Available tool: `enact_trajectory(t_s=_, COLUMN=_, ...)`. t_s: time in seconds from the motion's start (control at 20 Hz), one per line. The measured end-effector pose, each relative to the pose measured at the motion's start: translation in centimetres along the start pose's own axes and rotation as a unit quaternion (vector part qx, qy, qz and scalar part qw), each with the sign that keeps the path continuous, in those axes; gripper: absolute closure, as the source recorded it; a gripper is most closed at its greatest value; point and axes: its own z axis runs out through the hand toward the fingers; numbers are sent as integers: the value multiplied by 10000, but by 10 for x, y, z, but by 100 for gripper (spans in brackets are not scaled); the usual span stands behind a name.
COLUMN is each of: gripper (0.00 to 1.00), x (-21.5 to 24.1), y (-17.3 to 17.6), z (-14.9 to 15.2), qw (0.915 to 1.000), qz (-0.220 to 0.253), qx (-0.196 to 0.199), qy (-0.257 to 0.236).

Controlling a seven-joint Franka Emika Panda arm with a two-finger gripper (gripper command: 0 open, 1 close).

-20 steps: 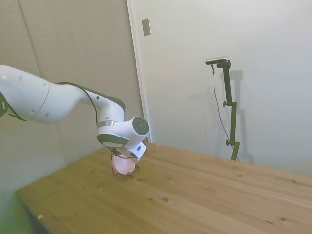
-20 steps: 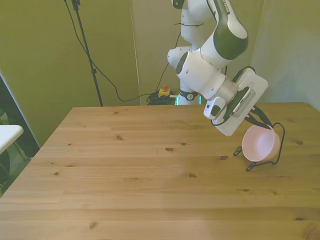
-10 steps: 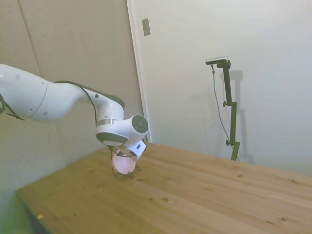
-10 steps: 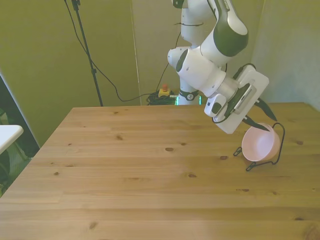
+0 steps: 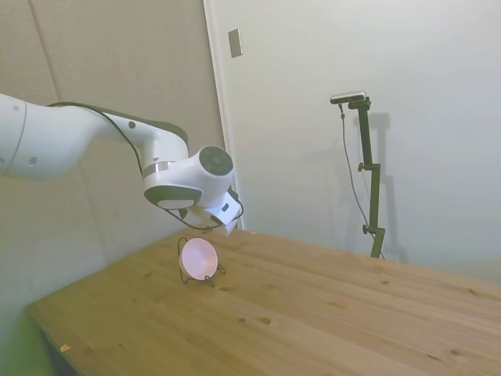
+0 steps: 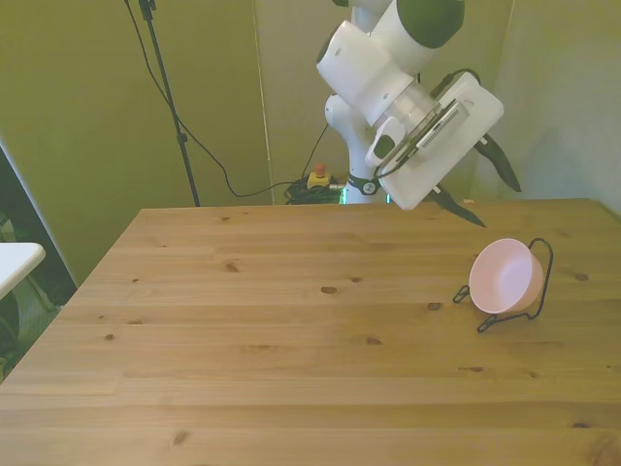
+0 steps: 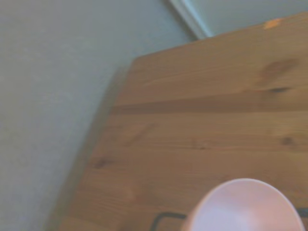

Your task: Load the bowl

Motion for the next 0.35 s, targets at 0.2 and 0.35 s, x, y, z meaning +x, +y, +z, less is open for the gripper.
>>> enact_trajectory(t_s=0.2, gripper=0, x=-12, y=11, z=-17, qw=9946, qz=381, qx=-807, qy=533)
enact_trajectory(t_s=0.35, gripper=0, x=-15, y=23, z=-25, qw=9837, qz=620, qx=-1359, qy=1002)
